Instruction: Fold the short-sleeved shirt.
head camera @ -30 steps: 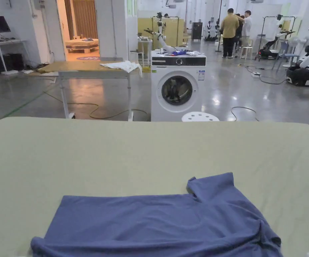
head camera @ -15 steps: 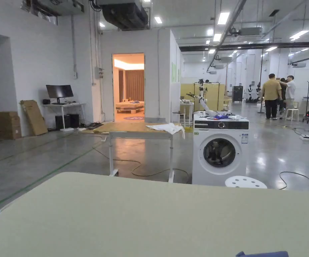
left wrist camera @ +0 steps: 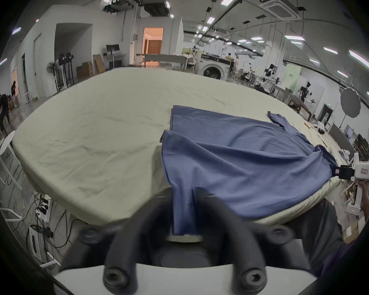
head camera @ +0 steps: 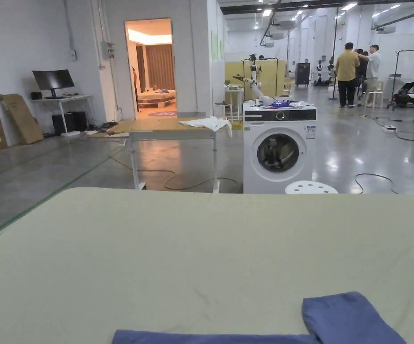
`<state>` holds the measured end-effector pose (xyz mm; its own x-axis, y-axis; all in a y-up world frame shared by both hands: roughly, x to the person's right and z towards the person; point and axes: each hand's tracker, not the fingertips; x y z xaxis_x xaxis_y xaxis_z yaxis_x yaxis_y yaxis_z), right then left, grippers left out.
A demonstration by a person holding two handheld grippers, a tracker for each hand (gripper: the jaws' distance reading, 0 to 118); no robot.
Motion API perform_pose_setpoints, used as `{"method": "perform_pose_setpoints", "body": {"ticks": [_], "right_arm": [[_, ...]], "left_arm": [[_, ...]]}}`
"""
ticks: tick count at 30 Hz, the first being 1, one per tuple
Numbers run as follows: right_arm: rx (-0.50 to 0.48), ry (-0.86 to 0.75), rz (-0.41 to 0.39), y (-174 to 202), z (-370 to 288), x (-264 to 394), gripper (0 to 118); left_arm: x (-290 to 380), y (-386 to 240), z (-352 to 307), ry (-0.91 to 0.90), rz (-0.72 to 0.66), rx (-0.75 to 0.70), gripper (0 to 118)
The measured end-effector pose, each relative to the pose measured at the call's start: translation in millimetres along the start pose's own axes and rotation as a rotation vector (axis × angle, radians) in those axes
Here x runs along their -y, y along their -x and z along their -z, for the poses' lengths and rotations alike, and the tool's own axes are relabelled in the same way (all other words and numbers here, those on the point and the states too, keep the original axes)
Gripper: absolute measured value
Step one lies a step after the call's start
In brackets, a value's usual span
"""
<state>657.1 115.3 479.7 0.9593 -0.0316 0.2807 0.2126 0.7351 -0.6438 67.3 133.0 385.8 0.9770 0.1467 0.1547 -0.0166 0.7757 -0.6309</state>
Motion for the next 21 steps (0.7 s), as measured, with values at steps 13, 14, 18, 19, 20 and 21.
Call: {"method": "perform_pose_setpoints", "body": {"ticks": [13, 14, 18, 19, 20, 21], "right_arm": [[-0.205, -0.462, 0.090, 39, -100, -35, 75], [-0.220, -0.482, 0.104, 44, -103, -37, 75], [-0.274, -0.504, 0.036, 63, -116, -45, 58], [-0.277, -0.504, 0.001, 69, -120, -48, 49], [-0.277, -0.506, -0.033, 73, -123, -47, 45], [-0.280, -0.510, -0.059, 77, -125, -46, 45]], "left_arm": [[-36, -86, -117, -0.459, 0.172, -0.071, 83], [-36, -94, -120, -0.476, 0.175, -0.069, 83], [-40, -115, -130, -0.515, 0.190, -0.050, 76], [-39, -118, -133, -0.521, 0.199, -0.050, 72], [-37, -120, -136, -0.535, 0.224, -0.046, 70], [-35, -122, -138, -0.540, 0.237, -0.051, 70]]}}
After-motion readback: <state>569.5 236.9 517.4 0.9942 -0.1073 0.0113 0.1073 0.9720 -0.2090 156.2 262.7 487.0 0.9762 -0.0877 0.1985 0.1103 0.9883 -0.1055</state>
